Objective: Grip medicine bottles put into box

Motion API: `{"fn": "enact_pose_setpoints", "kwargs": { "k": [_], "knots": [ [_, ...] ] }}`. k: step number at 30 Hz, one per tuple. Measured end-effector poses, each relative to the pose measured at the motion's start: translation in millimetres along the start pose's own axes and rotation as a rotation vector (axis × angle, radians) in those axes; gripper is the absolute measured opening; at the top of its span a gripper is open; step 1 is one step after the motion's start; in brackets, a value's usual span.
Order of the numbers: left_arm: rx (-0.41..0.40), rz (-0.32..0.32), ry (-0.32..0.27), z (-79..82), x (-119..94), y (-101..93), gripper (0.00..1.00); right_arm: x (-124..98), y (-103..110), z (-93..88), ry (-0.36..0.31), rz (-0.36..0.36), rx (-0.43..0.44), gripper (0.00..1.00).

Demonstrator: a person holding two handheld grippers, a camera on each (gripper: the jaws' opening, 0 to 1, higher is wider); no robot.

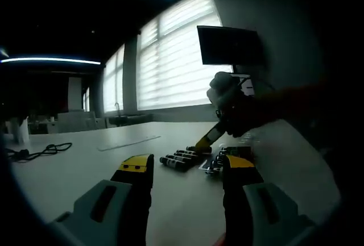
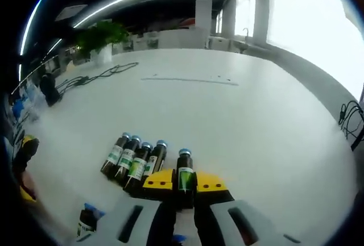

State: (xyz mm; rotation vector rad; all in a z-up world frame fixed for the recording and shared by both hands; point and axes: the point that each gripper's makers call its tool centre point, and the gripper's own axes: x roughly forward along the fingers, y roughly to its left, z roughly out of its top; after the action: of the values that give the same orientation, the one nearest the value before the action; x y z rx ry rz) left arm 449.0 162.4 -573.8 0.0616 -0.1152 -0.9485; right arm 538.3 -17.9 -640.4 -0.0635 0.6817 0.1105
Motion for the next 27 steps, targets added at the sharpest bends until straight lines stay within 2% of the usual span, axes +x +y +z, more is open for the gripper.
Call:
{"fn": "enact_pose_setpoints", "kwargs": {
  "k": [2, 4, 11, 19, 27],
  "knots": [
    [0.001, 0.000, 0.000, -0.1, 0, 0.0, 0.42, -2, -1, 7.2, -0.038, -0.007, -0.033, 0.07],
    [0.002, -0.002, 0.001, -0.2, 0, -0.4, 0.42, -6, -1, 7.4, -0.035, -0.010, -0.036, 0.07],
    [0.004, -0.005, 0.004, -0.7, 1, -1.3, 0.42, -28, -4, 13.3, -0.068, 0.014, 0.001, 0.07],
    [0.008, -0.005, 0.008, -1.0, 1, -1.8, 0.42, -56, -12, 12.1, -0.078, 0.016, 0.049, 0.07],
    [0.013, -0.009, 0.009, -0.6, 1, -3.3, 0.42, -71, -23, 2.6, -0.080, -0.006, 0.060, 0.07]
  ]
}}
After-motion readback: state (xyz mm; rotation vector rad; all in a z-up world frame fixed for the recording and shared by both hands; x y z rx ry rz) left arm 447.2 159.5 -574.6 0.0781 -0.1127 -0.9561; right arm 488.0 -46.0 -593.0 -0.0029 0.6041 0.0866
